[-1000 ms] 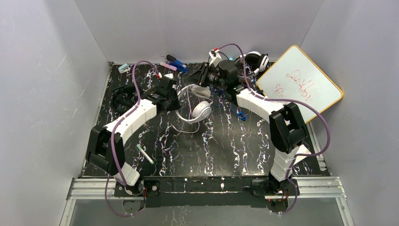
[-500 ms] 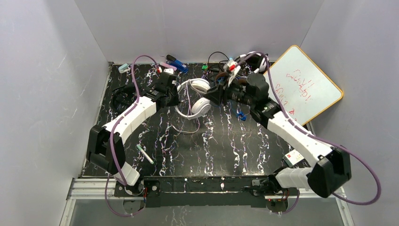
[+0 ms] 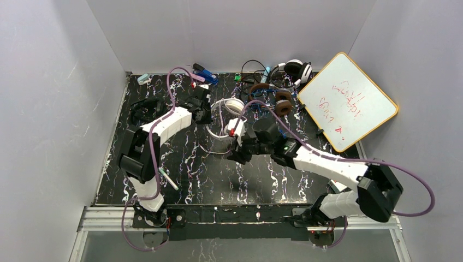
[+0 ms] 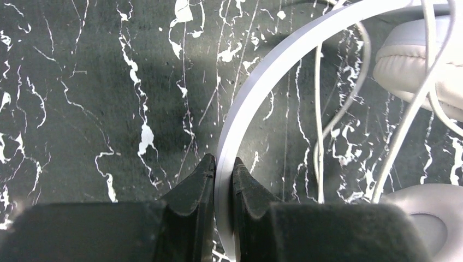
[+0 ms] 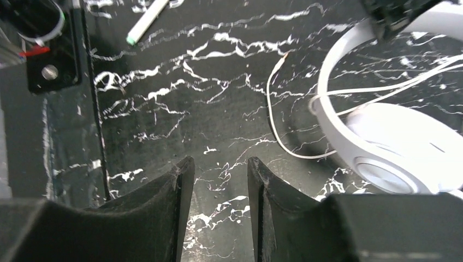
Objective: Wrap the headphones
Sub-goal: Wrap the headphones cable around the headphones.
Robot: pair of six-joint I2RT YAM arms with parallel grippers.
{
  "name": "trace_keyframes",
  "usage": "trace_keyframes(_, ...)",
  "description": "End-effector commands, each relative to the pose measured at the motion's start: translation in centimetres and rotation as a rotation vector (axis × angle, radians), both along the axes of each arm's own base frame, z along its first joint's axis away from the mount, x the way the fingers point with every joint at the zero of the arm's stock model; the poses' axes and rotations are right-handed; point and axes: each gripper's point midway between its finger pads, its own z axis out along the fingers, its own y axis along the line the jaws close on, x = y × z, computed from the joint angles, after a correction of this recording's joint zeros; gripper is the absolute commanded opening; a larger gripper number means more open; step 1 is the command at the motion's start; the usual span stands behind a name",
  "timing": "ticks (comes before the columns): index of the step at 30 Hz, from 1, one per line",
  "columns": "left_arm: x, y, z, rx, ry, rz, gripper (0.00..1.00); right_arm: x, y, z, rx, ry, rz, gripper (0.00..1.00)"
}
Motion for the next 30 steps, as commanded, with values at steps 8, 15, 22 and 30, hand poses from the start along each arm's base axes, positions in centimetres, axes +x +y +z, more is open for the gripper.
trace_keyframes(8,4.7,-1.2,1.0,-0.072,-0.084,-0.016,0.00,2.8,3.1,-4.9,-0.092,-0.093,0.048,0.52)
trace_keyframes(15,5.7,-1.7,0.9,-0.087,-0.080,-0.031,0.00,4.3,5.5,-7.2,-0.111,-0.115,0.088,0.58)
trace_keyframes(22,5.6,-1.9,1.5,-0.101,-0.082,-0.050,0.00,6.1,7.0,-9.2,-0.161,-0.143,0.104,0.63)
trace_keyframes(30,5.4,-2.2,1.6,-0.125,-0.070,-0.067,0.00,7.2,7.5,-12.5,-0.218,-0.151,0.098,0.61)
